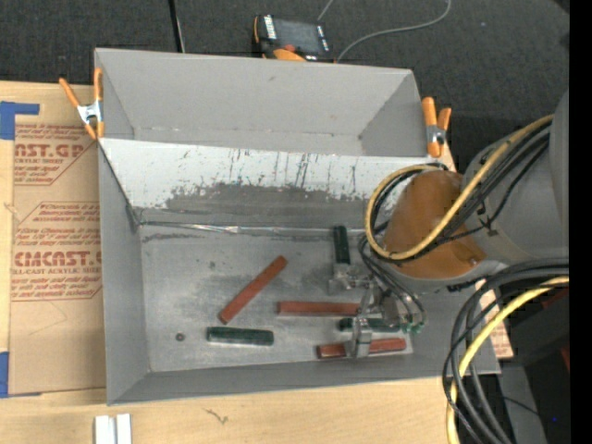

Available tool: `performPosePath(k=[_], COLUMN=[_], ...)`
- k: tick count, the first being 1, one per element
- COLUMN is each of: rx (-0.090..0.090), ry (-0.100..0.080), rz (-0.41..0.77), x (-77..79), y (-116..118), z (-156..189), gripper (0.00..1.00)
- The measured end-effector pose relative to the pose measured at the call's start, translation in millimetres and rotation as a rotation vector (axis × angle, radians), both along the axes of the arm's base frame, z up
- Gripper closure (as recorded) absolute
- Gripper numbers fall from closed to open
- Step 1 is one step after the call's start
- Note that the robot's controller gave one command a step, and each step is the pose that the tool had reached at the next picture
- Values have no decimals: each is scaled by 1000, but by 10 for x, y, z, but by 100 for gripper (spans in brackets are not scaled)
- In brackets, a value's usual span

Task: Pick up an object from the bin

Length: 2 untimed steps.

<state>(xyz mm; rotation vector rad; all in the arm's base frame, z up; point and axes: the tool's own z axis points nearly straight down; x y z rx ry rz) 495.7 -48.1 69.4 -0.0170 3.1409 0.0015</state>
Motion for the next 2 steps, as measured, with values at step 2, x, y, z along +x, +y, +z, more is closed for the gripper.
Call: performPosePath(k=[2], rx=[0], ry=[-9], rz=[14], x=[85], y=[237], z=[1487], gripper=[100])
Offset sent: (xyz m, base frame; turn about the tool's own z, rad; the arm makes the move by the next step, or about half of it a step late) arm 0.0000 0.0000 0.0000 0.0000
